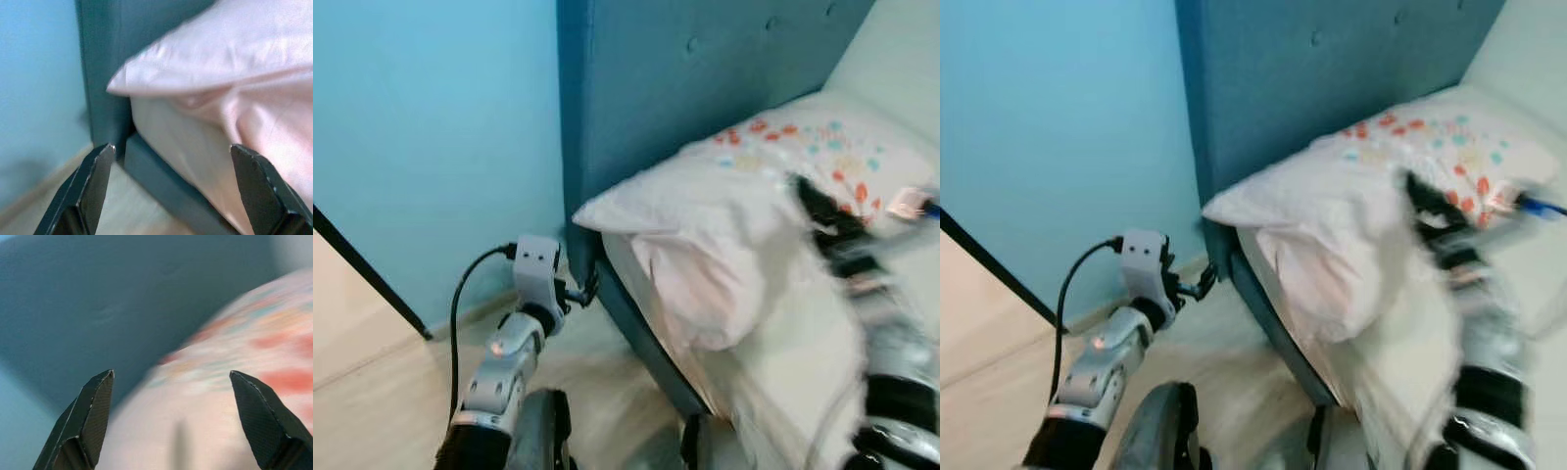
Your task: Clean up the room
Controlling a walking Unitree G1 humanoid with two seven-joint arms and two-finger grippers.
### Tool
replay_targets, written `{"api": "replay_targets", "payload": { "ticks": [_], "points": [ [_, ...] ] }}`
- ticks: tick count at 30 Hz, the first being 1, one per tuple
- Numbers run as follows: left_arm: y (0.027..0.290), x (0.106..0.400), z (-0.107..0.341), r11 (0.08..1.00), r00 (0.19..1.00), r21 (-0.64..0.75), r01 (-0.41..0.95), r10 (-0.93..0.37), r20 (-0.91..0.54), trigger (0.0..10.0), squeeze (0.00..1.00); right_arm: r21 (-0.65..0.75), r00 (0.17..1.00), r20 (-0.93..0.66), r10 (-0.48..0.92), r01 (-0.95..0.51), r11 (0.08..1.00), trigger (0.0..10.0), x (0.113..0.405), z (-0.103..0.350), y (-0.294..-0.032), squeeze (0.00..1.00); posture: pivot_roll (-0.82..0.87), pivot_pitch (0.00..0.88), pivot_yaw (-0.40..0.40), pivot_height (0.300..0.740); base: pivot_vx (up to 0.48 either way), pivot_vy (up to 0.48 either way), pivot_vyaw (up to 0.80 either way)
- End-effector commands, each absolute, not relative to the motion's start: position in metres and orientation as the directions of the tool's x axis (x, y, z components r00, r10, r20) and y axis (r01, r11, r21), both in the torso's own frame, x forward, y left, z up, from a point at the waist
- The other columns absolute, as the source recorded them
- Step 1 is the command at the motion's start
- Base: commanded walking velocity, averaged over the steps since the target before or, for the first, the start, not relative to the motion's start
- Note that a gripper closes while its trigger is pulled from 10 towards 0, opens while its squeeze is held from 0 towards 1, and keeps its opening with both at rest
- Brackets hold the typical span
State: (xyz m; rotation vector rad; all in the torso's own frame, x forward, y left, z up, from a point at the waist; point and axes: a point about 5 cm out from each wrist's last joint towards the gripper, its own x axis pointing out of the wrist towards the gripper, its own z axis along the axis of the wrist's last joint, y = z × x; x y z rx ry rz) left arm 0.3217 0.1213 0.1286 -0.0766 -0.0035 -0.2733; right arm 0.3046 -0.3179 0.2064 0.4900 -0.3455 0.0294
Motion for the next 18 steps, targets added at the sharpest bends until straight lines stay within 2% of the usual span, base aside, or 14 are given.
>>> {"api": "replay_targets", "payload": {
  "ticks": [1, 2, 4, 5, 6, 7, 8, 11, 13, 14, 15, 18],
  "points": [
    [0.117, 0.322, 0.121, 0.952, 0.955, -0.081, 0.295, -0.297, -0.010, 10.0, 0.00, 0.418, 0.973, 0.194, -0.126, 0.035, 0.908, 10.0, 0.292, 0.185, -0.331, 0.00, 0.05, 0.096, -0.058, 0.581, 0.000, 0.000, 0.00],
    [0.117, 0.322, 0.121, 0.952, 0.955, -0.081, 0.295, -0.297, -0.010, 10.0, 0.00, 0.418, 0.973, 0.194, -0.126, 0.035, 0.908, 10.0, 0.292, 0.185, -0.331, 0.00, 0.05, 0.096, -0.058, 0.581, 0.000, 0.000, 0.00],
    [0.119, 0.324, 0.119, 0.951, 0.954, -0.078, 0.298, -0.300, -0.008, 10.0, 0.00, 0.322, 0.959, -0.142, -0.246, 0.280, 0.904, 10.0, 0.260, 0.127, -0.345, 0.00, 0.04, 0.102, -0.046, 0.581, 0.000, 0.000, 0.00],
    [0.119, 0.324, 0.119, 0.951, 0.954, -0.078, 0.298, -0.300, -0.008, 10.0, 0.00, 0.322, 0.959, -0.142, -0.246, 0.280, 0.904, 10.0, 0.260, 0.127, -0.345, 0.00, 0.04, 0.102, -0.046, 0.581, 0.000, 0.000, 0.00],
    [0.120, 0.324, 0.118, 0.951, 0.953, -0.074, 0.301, -0.303, -0.010, 10.0, 0.00, 0.317, 0.929, -0.267, -0.258, 0.337, 0.886, 10.0, 0.243, 0.101, -0.338, 0.00, 0.04, 0.109, -0.041, 0.581, 0.000, 0.000, 0.00],
    [0.120, 0.324, 0.118, 0.951, 0.953, -0.074, 0.301, -0.303, -0.010, 10.0, 0.00, 0.317, 0.929, -0.267, -0.258, 0.337, 0.886, 10.0, 0.243, 0.101, -0.338, 0.00, 0.04, 0.109, -0.041, 0.581, 0.000, 0.000, 0.00],
    [0.122, 0.324, 0.116, 0.950, 0.952, -0.069, 0.304, -0.306, -0.014, 10.0, 0.00, 0.357, 0.920, -0.331, -0.211, 0.330, 0.874, 10.0, 0.234, 0.083, -0.318, 0.00, 0.03, 0.123, -0.031, 0.581, 0.000, 0.000, 0.00],
    [0.126, 0.319, 0.110, 0.949, 0.950, -0.058, 0.311, -0.313, -0.025, 10.0, 0.00, 0.481, 0.935, -0.347, -0.076, 0.247, 0.841, 10.0, 0.235, 0.072, -0.266, 0.00, 0.06, 0.157, -0.024, 0.581, 0.000, 0.000, 0.00],
    [0.126, 0.319, 0.110, 0.949, 0.950, -0.058, 0.311, -0.313, -0.025, 10.0, 0.00, 0.481, 0.935, -0.347, -0.076, 0.247, 0.841, 10.0, 0.235, 0.072, -0.266, 0.00, 0.06, 0.157, -0.024, 0.581, 0.000, 0.000, 0.00],
    [0.128, 0.315, 0.107, 0.949, 0.949, -0.050, 0.312, -0.314, -0.034, 10.0, 0.00, 0.522, 0.945, -0.326, -0.023, 0.201, 0.829, 10.0, 0.245, 0.073, -0.243, 0.00, 0.07, 0.172, -0.019, 0.581, 0.000, 0.000, 0.00],
    [0.128, 0.315, 0.107, 0.949, 0.949, -0.050, 0.312, -0.314, -0.034, 10.0, 0.00, 0.522, 0.945, -0.326, -0.023, 0.201, 0.829, 10.0, 0.245, 0.073, -0.243, 0.00, 0.07, 0.172, -0.019, 0.581, 0.000, 0.000, 0.00],
    [0.139, 0.302, 0.106, 0.951, 0.950, -0.031, 0.307, -0.309, -0.055, 10.0, 0.00, 0.610, 0.989, -0.149, 0.009, 0.085, 0.788, 10.0, 0.274, 0.094, -0.218, 0.00, 0.12, 0.218, 0.012, 0.581, 0.000, 0.000, 0.00]
  ]
}}
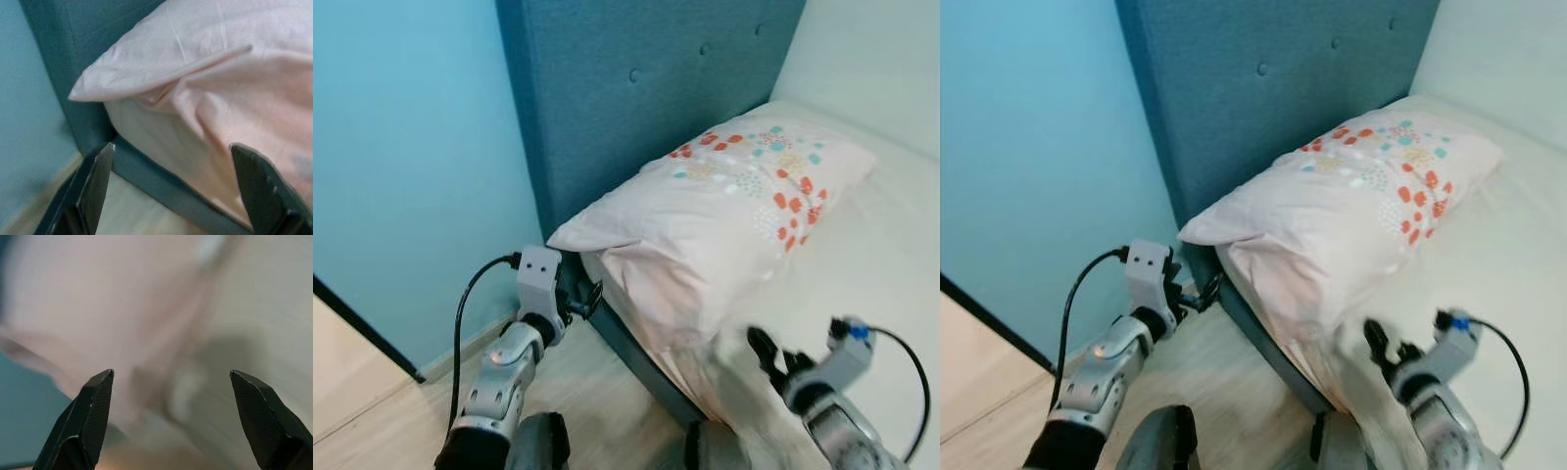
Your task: Clean up the room
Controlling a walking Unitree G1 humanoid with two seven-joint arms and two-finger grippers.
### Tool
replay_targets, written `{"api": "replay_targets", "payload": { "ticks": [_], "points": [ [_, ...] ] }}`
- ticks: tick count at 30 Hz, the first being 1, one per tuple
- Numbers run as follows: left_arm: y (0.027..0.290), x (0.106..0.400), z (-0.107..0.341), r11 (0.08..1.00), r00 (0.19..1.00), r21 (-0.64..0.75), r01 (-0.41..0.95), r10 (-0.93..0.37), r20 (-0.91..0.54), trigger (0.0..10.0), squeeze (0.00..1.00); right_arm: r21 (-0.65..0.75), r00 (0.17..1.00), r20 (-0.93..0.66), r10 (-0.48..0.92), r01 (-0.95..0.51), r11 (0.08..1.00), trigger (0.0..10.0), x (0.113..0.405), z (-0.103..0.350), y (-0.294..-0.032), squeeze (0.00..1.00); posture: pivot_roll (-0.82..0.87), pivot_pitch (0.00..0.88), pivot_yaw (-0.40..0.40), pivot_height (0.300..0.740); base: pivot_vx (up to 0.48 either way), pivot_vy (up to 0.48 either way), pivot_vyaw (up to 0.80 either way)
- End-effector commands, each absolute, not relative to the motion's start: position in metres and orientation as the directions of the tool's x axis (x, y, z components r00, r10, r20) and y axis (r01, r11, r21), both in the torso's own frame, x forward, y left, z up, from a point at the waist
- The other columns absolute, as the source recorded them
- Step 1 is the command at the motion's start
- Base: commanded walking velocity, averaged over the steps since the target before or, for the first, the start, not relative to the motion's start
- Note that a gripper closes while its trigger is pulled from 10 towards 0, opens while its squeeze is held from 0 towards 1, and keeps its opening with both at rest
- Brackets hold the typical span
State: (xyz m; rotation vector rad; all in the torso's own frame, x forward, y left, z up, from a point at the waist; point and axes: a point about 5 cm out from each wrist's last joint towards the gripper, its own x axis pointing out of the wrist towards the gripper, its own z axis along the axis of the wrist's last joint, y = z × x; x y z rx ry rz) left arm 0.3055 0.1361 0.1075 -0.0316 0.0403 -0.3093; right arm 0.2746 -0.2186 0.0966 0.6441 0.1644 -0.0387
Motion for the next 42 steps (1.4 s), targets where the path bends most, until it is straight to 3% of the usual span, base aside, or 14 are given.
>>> {"api": "replay_targets", "payload": {
  "ticks": [1, 11, 17, 21, 22, 23, 24, 26, 28, 30, 31, 38, 41, 42],
  "points": [
    [0.139, 0.302, 0.106, 0.951, 0.950, -0.031, 0.307, -0.309, -0.055, 10.0, 0.00, 0.610, 0.989, -0.149, 0.009, 0.085, 0.788, 10.0, 0.274, 0.094, -0.218, 0.00, 0.12, 0.218, 0.012, 0.581, 0.000, 0.000, 0.00],
    [0.156, 0.285, 0.106, 0.950, 0.947, 0.019, 0.312, -0.309, -0.088, 10.0, 0.00, 0.657, 0.987, -0.116, 0.115, -0.011, 0.754, 10.0, 0.321, 0.101, -0.178, 0.00, 0.21, 0.281, 0.049, 0.581, 0.000, 0.000, 0.00],
    [0.164, 0.272, 0.114, 0.951, 0.949, 0.047, 0.305, -0.299, -0.096, 10.0, 0.00, 0.680, 0.971, -0.223, 0.087, 0.091, 0.728, 10.0, 0.337, 0.085, -0.163, 0.00, 0.25, 0.323, 0.047, 0.581, 0.000, 0.000, 0.00],
    [0.169, 0.261, 0.114, 0.950, 0.947, 0.061, 0.307, -0.298, -0.123, 10.0, 0.00, 0.786, 0.975, -0.203, 0.095, 0.105, 0.609, 10.0, 0.340, 0.079, -0.156, 0.00, 0.29, 0.353, 0.051, 0.581, 0.000, 0.000, 0.00],
    [0.171, 0.257, 0.114, 0.950, 0.946, 0.064, 0.306, -0.295, -0.133, 10.0, 0.00, 0.854, 0.983, -0.139, 0.121, 0.057, 0.517, 10.0, 0.343, 0.083, -0.149, 0.00, 0.31, 0.369, 0.058, 0.581, 0.000, 0.000, 0.00],
    [0.171, 0.257, 0.114, 0.950, 0.946, 0.064, 0.306, -0.295, -0.133, 10.0, 0.00, 0.854, 0.983, -0.139, 0.121, 0.057, 0.517, 10.0, 0.343, 0.083, -0.149, 0.00, 0.31, 0.369, 0.058, 0.581, 0.000, 0.000, 0.00],
    [0.173, 0.251, 0.115, 0.949, 0.945, 0.070, 0.306, -0.294, -0.147, 10.0, 0.00, 0.924, 0.988, -0.031, 0.149, -0.028, 0.381, 10.0, 0.350, 0.093, -0.138, 0.00, 0.32, 0.378, 0.067, 0.581, 0.000, 0.000, 0.00],
    [0.174, 0.250, 0.115, 0.949, 0.944, 0.073, 0.308, -0.294, -0.151, 10.0, 0.00, 0.938, 0.988, 0.001, 0.156, -0.055, 0.342, 10.0, 0.353, 0.096, -0.135, 0.00, 0.32, 0.378, 0.067, 0.581, 0.000, 0.000, 0.00],
    [0.176, 0.245, 0.116, 0.948, 0.942, 0.080, 0.309, -0.293, -0.164, 10.0, 0.00, 0.962, 0.968, 0.143, 0.205, -0.185, 0.203, 10.0, 0.365, 0.116, -0.123, 0.00, 0.35, 0.392, 0.084, 0.581, 0.000, 0.000, 0.00],
    [0.176, 0.245, 0.116, 0.948, 0.942, 0.080, 0.309, -0.293, -0.164, 10.0, 0.00, 0.962, 0.968, 0.143, 0.205, -0.185, 0.203, 10.0, 0.365, 0.116, -0.123, 0.00, 0.35, 0.392, 0.084, 0.581, 0.000, 0.000, 0.00],
    [0.176, 0.241, 0.118, 0.946, 0.939, 0.085, 0.313, -0.295, -0.174, 10.0, 0.00, 0.954, 0.946, 0.231, 0.228, -0.266, 0.138, 10.0, 0.375, 0.132, -0.116, 0.00, 0.37, 0.394, 0.085, 0.581, 0.000, 0.000, 0.00],
    [0.173, 0.235, 0.121, 0.942, 0.936, 0.098, 0.322, -0.301, -0.184, 10.0, 0.00, 0.925, 0.925, 0.289, 0.246, -0.337, 0.179, 10.0, 0.390, 0.159, -0.117, 0.00, 0.38, 0.388, 0.081, 0.581, 0.000, 0.000, 0.00],
    [0.170, 0.236, 0.120, 0.943, 0.936, 0.088, 0.320, -0.301, -0.182, 10.0, 0.00, 0.919, 0.947, 0.233, 0.220, -0.288, 0.270, 10.0, 0.392, 0.156, -0.132, 0.00, 0.36, 0.374, 0.068, 0.581, 0.000, 0.000, 0.00],
    [0.168, 0.239, 0.119, 0.944, 0.937, 0.080, 0.319, -0.302, -0.175, 10.0, 0.00, 0.903, 0.964, 0.182, 0.193, -0.241, 0.354, 10.0, 0.391, 0.150, -0.142, 0.00, 0.35, 0.364, 0.060, 0.581, 0.000, 0.000, 0.00]
  ]
}}
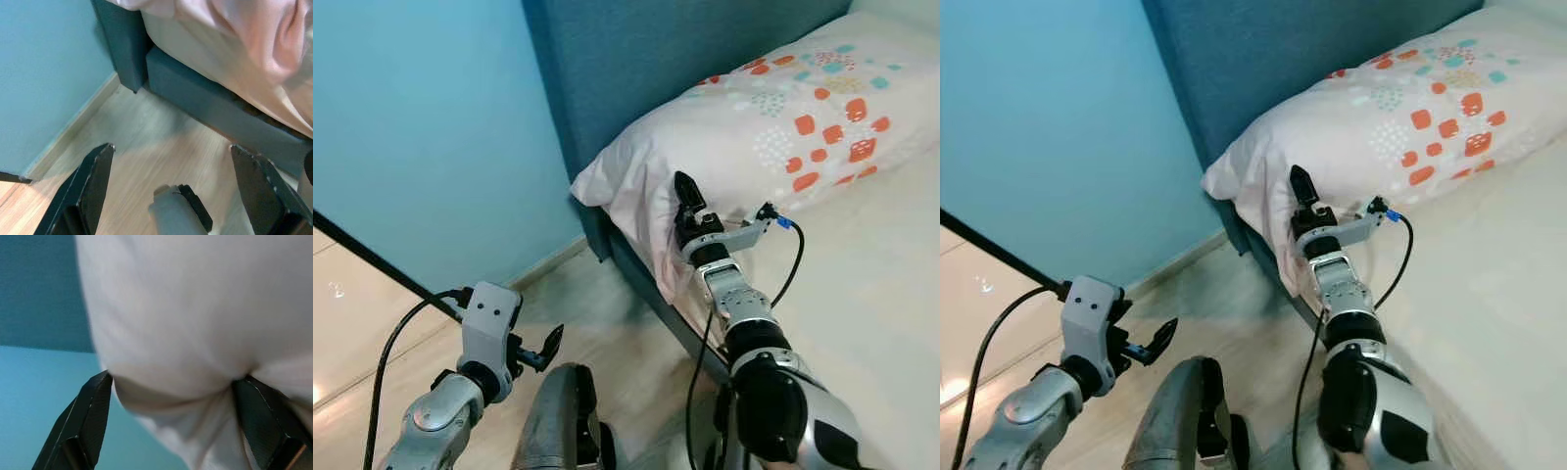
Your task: Clean up the room
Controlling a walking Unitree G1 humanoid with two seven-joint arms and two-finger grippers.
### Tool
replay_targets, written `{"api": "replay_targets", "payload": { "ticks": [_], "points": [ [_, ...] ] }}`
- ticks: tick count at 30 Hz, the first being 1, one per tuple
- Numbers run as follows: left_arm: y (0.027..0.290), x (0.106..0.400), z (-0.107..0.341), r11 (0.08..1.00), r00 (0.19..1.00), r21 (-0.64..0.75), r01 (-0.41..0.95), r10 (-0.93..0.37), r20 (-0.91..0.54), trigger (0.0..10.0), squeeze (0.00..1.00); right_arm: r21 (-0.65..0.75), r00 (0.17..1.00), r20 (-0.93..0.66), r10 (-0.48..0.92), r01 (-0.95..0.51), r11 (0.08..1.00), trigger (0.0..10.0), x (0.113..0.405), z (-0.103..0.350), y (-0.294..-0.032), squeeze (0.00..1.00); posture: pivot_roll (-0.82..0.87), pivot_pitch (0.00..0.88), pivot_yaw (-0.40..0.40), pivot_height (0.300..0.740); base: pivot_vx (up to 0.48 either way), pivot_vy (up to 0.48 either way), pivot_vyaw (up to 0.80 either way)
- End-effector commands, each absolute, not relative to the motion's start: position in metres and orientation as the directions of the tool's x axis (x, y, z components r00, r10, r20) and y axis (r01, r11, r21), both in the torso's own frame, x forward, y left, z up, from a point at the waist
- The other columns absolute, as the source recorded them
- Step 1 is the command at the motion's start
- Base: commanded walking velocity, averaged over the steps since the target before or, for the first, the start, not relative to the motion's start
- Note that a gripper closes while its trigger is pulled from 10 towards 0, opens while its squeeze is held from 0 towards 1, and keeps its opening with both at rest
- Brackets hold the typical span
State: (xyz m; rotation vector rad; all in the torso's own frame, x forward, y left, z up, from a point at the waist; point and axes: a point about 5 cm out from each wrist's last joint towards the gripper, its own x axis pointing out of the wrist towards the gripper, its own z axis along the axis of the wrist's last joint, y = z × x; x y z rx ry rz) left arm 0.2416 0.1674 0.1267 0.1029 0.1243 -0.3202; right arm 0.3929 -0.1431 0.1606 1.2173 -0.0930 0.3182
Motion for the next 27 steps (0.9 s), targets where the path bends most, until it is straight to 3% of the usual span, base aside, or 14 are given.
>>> {"api": "replay_targets", "payload": {
  "ticks": [1, 5, 10, 12, 14, 18, 23, 27],
  "points": [
    [0.165, 0.242, 0.119, 0.946, 0.938, 0.070, 0.316, -0.301, -0.170, 10.0, 0.00, 0.888, 0.979, 0.133, 0.156, -0.187, 0.419, 10.0, 0.388, 0.143, -0.154, 0.00, 0.34, 0.353, 0.051, 0.581, 0.000, 0.000, 0.00],
    [0.161, 0.247, 0.119, 0.948, 0.940, 0.052, 0.313, -0.301, -0.159, 10.0, 0.00, 0.869, 0.992, 0.080, 0.094, -0.116, 0.481, 10.0, 0.383, 0.130, -0.174, 0.00, 0.32, 0.329, 0.040, 0.581, 0.000, 0.000, 0.00],
    [0.140, 0.269, 0.123, 0.944, 0.939, -0.063, 0.325, -0.330, -0.100, 10.0, 0.00, 0.762, 0.974, 0.040, -0.223, 0.115, 0.637, 10.0, 0.352, 0.120, -0.268, 0.00, 0.24, 0.228, 0.030, 0.581, 0.000, 0.000, 0.00],
    [0.140, 0.269, 0.123, 0.944, 0.939, -0.063, 0.325, -0.330, -0.100, 10.0, 0.00, 0.762, 0.974, 0.040, -0.223, 0.115, 0.637, 10.0, 0.352, 0.120, -0.268, 0.00, 0.24, 0.228, 0.030, 0.581, 0.000, 0.000, 0.00],
    [0.130, 0.277, 0.126, 0.932, 0.931, -0.098, 0.350, -0.357, -0.074, 10.0, 0.00, 0.725, 0.955, 0.081, -0.286, 0.140, 0.674, 10.0, 0.348, 0.136, -0.293, 0.00, 0.21, 0.193, 0.033, 0.581, 0.000, 0.000, 0.00],
    [0.117, 0.291, 0.127, 0.910, 0.913, -0.121, 0.397, -0.405, -0.050, 10.0, 0.00, 0.663, 0.954, 0.105, -0.282, 0.144, 0.735, 10.0, 0.352, 0.156, -0.304, 0.00, 0.15, 0.117, 0.036, 0.581, 0.000, 0.000, 0.00],
    [0.104, 0.309, 0.128, 0.894, 0.899, -0.121, 0.432, -0.438, -0.026, 10.0, 0.00, 0.639, 0.967, 0.088, -0.240, 0.130, 0.758, 10.0, 0.356, 0.160, -0.299, 0.00, 0.11, 0.057, 0.017, 0.581, 0.000, 0.000, 0.00],
    [0.110, 0.319, 0.131, 0.910, 0.916, -0.114, 0.398, -0.400, 0.009, 10.0, 0.00, 0.705, 0.988, -0.023, -0.151, 0.123, 0.699, 10.0, 0.350, 0.121, -0.269, 0.00, 0.10, 0.015, -0.015, 0.581, 0.000, 0.000, 0.00]
  ]
}}
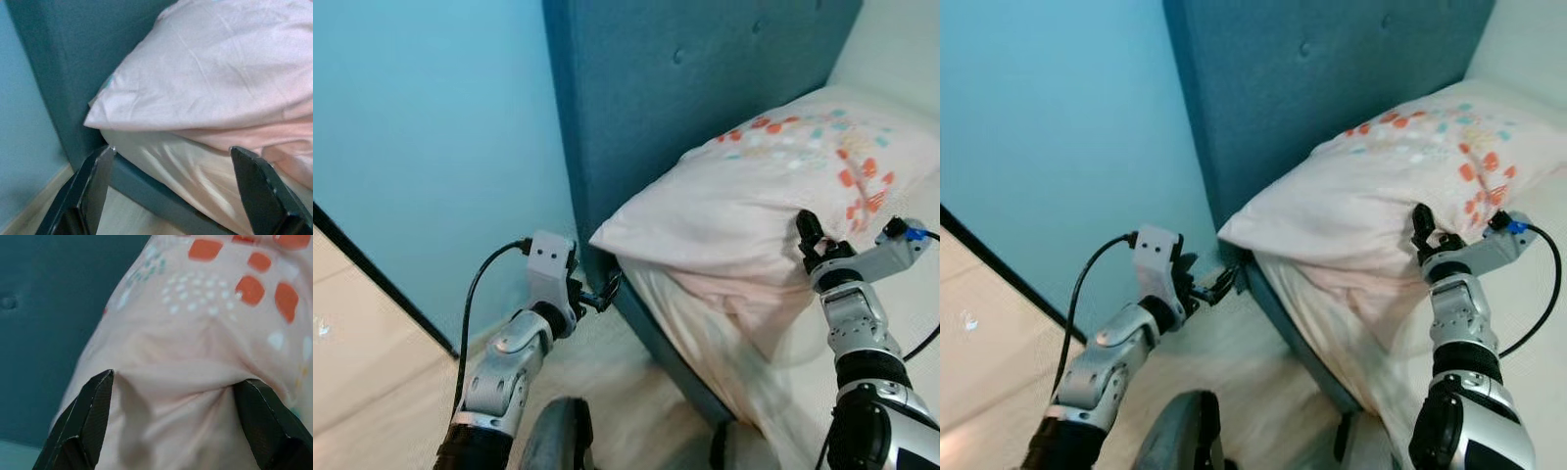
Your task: Clean up the room
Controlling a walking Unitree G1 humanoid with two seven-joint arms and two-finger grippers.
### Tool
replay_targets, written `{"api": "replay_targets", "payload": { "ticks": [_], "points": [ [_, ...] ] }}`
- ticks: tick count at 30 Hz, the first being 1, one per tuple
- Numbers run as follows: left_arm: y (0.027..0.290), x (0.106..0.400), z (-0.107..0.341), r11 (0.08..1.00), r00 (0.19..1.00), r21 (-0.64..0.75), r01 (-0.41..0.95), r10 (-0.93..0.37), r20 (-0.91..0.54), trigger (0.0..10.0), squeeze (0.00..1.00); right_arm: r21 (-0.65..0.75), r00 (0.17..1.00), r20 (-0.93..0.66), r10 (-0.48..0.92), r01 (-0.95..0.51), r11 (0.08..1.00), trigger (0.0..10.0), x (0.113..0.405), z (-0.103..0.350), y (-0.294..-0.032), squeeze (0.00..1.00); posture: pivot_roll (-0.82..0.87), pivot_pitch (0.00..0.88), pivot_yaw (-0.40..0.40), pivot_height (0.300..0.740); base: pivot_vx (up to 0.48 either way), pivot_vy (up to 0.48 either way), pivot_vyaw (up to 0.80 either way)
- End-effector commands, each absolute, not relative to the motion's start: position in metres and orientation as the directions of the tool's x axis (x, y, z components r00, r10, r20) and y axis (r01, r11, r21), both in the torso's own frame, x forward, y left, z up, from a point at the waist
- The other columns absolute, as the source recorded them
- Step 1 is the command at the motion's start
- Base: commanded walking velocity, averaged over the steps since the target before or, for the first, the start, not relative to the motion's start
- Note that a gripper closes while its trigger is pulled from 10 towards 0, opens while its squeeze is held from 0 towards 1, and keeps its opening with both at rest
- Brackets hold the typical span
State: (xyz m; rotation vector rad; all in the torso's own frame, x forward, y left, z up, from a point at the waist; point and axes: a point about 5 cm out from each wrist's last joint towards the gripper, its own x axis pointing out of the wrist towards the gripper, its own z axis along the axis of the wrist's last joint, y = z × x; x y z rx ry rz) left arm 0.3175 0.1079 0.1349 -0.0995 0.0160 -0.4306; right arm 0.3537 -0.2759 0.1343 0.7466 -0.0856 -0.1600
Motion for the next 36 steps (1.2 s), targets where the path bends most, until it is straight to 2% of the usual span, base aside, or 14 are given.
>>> {"api": "replay_targets", "payload": {
  "ticks": [1, 2, 5, 8, 12, 14, 16, 18, 20, 23, 25, 27, 31, 36],
  "points": [
    [0.110, 0.319, 0.131, 0.910, 0.916, -0.114, 0.398, -0.400, 0.009, 10.0, 0.00, 0.705, 0.988, -0.023, -0.151, 0.123, 0.699, 10.0, 0.350, 0.121, -0.269, 0.00, 0.10, 0.015, -0.015, 0.581, 0.000, 0.000, 0.00],
    [0.113, 0.321, 0.130, 0.917, 0.923, -0.114, 0.382, -0.383, 0.012, 10.0, 0.00, 0.701, 0.992, -0.096, -0.085, 0.128, 0.702, 10.0, 0.350, 0.109, -0.254, 0.00, 0.10, 0.006, -0.034, 0.581, 0.000, 0.000, 0.00],
    [0.114, 0.321, 0.129, 0.919, 0.926, -0.115, 0.377, -0.378, 0.012, 10.0, 0.00, 0.696, 0.990, -0.126, -0.062, 0.133, 0.705, 10.0, 0.350, 0.105, -0.250, 0.00, 0.10, 0.005, -0.037, 0.581, 0.000, 0.000, 0.00],
    [0.116, 0.323, 0.125, 0.924, 0.931, -0.117, 0.365, -0.366, 0.016, 10.0, 0.00, 0.609, 0.971, -0.229, -0.073, 0.202, 0.767, 10.0, 0.353, 0.101, -0.252, 0.00, 0.10, 0.000, -0.052, 0.581, 0.000, 0.000, 0.00],
    [0.116, 0.325, 0.123, 0.926, 0.933, -0.116, 0.360, -0.360, 0.024, 10.0, 0.00, 0.664, 0.976, -0.194, -0.102, 0.207, 0.719, 10.0, 0.360, 0.122, -0.265, 0.00, 0.10, 0.000, -0.057, 0.581, 0.000, 0.000, 0.00],
    [0.115, 0.326, 0.122, 0.926, 0.933, -0.111, 0.360, -0.358, 0.032, 10.0, 0.00, 0.715, 0.982, -0.178, -0.061, 0.172, 0.678, 10.0, 0.364, 0.137, -0.268, 0.00, 0.10, 0.000, -0.061, 0.581, 0.000, 0.000, 0.00],
    [0.114, 0.328, 0.122, 0.927, 0.933, -0.109, 0.359, -0.357, 0.038, 10.0, 0.00, 0.705, 0.958, -0.284, 0.026, 0.190, 0.683, 10.0, 0.364, 0.135, -0.262, 0.00, 0.10, 0.000, -0.066, 0.581, 0.000, 0.000, 0.00],
    [0.114, 0.329, 0.122, 0.927, 0.933, -0.109, 0.359, -0.356, 0.040, 10.0, 0.00, 0.695, 0.947, -0.316, 0.055, 0.191, 0.693, 10.0, 0.364, 0.133, -0.259, 0.00, 0.10, 0.000, -0.067, 0.581, 0.000, 0.000, 0.00],
    [0.114, 0.330, 0.122, 0.927, 0.934, -0.108, 0.358, -0.355, 0.044, 10.0, 0.00, 0.692, 0.945, -0.319, 0.069, 0.182, 0.698, 10.0, 0.364, 0.133, -0.256, 0.00, 0.10, 0.000, -0.068, 0.581, 0.000, 0.000, 0.00],
    [0.112, 0.333, 0.122, 0.928, 0.935, -0.110, 0.356, -0.352, 0.054, 10.0, 0.00, 0.715, 0.979, -0.204, 0.021, 0.135, 0.686, 10.0, 0.367, 0.147, -0.263, 0.00, 0.09, 0.000, -0.067, 0.581, 0.000, 0.000, 0.00],
    [0.112, 0.333, 0.122, 0.928, 0.934, -0.111, 0.356, -0.352, 0.055, 10.0, 0.00, 0.714, 0.982, -0.188, 0.000, 0.136, 0.687, 10.0, 0.367, 0.148, -0.266, 0.00, 0.09, 0.000, -0.067, 0.581, 0.000, 0.000, 0.00],
    [0.111, 0.334, 0.122, 0.927, 0.934, -0.112, 0.358, -0.354, 0.059, 10.0, 0.00, 0.702, 0.978, -0.206, -0.023, 0.164, 0.693, 10.0, 0.365, 0.145, -0.270, 0.00, 0.08, 0.000, -0.069, 0.581, 0.000, 0.000, 0.00],
    [0.105, 0.335, 0.122, 0.922, 0.928, -0.112, 0.371, -0.366, 0.068, 10.0, 0.00, 0.612, 0.908, -0.414, -0.065, 0.330, 0.719, 10.0, 0.351, 0.102, -0.266, 0.00, 0.08, 0.000, -0.080, 0.581, 0.000, 0.000, 0.00],
    [0.104, 0.329, 0.117, 0.919, 0.925, -0.107, 0.380, -0.375, 0.060, 10.0, 0.00, 0.640, 0.890, -0.457, -0.016, 0.341, 0.689, 10.0, 0.339, 0.074, -0.249, 0.00, 0.10, 0.012, -0.077, 0.581, 0.000, 0.000, 0.00]
  ]
}}
